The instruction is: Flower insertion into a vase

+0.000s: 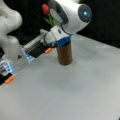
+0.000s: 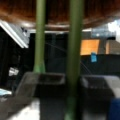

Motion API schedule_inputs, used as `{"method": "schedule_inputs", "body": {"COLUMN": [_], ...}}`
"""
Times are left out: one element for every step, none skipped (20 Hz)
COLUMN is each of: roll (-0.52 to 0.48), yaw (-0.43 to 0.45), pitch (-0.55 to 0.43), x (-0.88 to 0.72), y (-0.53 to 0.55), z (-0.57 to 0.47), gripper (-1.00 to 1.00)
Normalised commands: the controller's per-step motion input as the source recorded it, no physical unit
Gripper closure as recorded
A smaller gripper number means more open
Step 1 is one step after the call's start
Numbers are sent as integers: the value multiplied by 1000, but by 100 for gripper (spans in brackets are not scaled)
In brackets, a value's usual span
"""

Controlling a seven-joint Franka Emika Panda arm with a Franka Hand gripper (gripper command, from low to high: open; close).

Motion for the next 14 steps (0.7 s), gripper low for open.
{"method": "schedule_inputs", "body": {"roll": [3,-4,-8,-8,-6,-5,-3,-3,-4,-47,-60,-65,-98,-111], "yaw": [119,102,95,89,88,88,89,92,96,102,108,113,71,49], "pitch": [-56,-28,-5,5,6,9,14,20,27,45,53,57,-83,-146], "x": [120,121,139,145,163,168,163,150,120,139,151,153,172,197], "y": [-202,-204,-212,-207,-203,-190,-171,-151,-115,-107,-103,-96,-103,-125], "z": [-96,-53,-6,24,60,79,86,85,67,101,121,129,169,231], "gripper": [-100,-100,-100,-100,-100,-100,-100,-100,-100,-100,-100,-100,-100,-100]}}
